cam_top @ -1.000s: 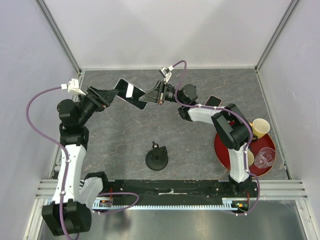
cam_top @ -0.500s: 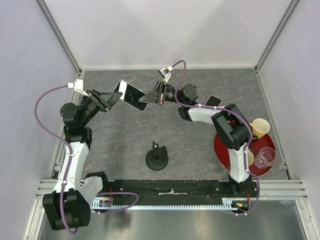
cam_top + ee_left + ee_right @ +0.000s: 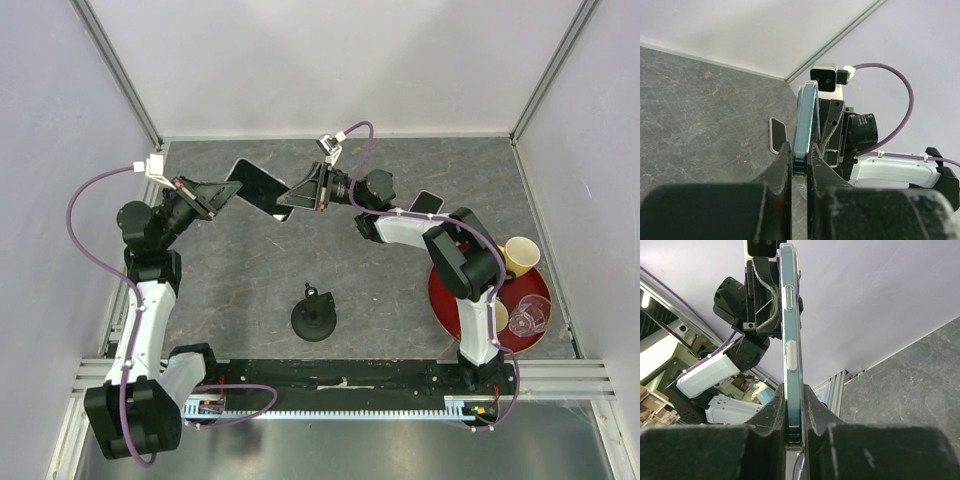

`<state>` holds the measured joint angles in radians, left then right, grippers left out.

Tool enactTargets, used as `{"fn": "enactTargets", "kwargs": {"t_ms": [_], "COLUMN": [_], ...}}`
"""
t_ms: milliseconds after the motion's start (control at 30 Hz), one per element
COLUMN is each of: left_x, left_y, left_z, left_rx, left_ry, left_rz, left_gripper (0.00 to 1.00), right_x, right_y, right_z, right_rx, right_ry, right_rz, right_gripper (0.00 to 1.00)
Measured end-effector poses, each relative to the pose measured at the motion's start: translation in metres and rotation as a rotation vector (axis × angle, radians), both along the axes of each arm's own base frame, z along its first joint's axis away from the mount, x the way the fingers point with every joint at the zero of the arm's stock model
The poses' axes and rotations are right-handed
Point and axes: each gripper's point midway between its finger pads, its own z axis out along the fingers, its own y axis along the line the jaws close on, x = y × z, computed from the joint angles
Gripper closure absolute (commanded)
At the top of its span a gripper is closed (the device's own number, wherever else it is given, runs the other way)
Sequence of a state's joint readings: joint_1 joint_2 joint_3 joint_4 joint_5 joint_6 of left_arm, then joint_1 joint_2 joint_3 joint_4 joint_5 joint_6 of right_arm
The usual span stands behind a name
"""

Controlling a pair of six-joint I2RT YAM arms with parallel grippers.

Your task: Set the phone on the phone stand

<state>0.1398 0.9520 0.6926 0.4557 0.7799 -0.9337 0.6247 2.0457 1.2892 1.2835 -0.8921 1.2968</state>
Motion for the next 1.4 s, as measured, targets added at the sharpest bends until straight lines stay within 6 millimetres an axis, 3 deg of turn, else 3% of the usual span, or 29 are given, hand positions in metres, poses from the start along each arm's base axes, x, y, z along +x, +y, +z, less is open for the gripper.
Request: {"fn": "enactTargets", "kwargs": {"t_ms": [33, 67, 133, 167, 267, 400, 533, 600, 767, 967, 1167, 1400], "left_x": [0.000, -0.001, -0.003, -0.005, -0.007, -0.007, 0.002, 0.007, 0.019, 0.036, 0.056, 0.081], "left_y": [0.000, 0.000, 0.001, 0.001, 0.008, 0.026, 0.057, 0.068, 0.081, 0.093, 0.114, 0.143], "left_z": [0.002, 0.004, 0.007, 0.009, 0.011, 0.016, 0.002, -0.011, -0.035, -0.046, -0.065, -0.100], "left_rx": [0.002, 0.009, 0.026, 0.045, 0.098, 0.177, 0.260, 0.296, 0.356, 0.441, 0.536, 0.636], "left_ry": [0.002, 0.002, 0.002, 0.001, 0.017, 0.027, 0.085, 0.129, 0.194, 0.163, 0.166, 0.214], "left_rz": [0.001, 0.002, 0.015, 0.026, 0.089, 0.222, 0.389, 0.442, 0.484, 0.501, 0.531, 0.528], "left_gripper": [0.98, 0.98, 0.98, 0.98, 0.98, 0.98, 0.98, 0.98, 0.98, 0.98, 0.98, 0.98], "right_x": [0.000, -0.001, -0.003, -0.004, -0.003, 0.016, 0.048, 0.064, 0.104, 0.128, 0.141, 0.159], "right_y": [0.000, 0.000, 0.000, 0.000, 0.000, -0.008, -0.027, -0.035, -0.061, -0.096, -0.124, -0.155], "right_z": [0.001, 0.003, 0.004, 0.006, 0.015, 0.030, 0.036, 0.027, -0.023, -0.060, -0.078, -0.084], "right_rx": [0.004, 0.006, 0.002, 0.000, -0.031, -0.100, -0.180, -0.229, -0.430, -0.628, -0.761, -0.789], "right_ry": [-0.019, -0.039, -0.089, -0.130, -0.202, -0.250, -0.256, -0.244, -0.184, -0.179, -0.202, -0.188], "right_rz": [-0.006, -0.012, -0.035, -0.060, -0.142, -0.331, -0.550, -0.628, -0.809, -0.989, -1.098, -1.125], "right_gripper": [0.70, 0.53, 0.38, 0.26, 0.10, 0.04, 0.02, 0.02, 0.02, 0.02, 0.02, 0.02]}}
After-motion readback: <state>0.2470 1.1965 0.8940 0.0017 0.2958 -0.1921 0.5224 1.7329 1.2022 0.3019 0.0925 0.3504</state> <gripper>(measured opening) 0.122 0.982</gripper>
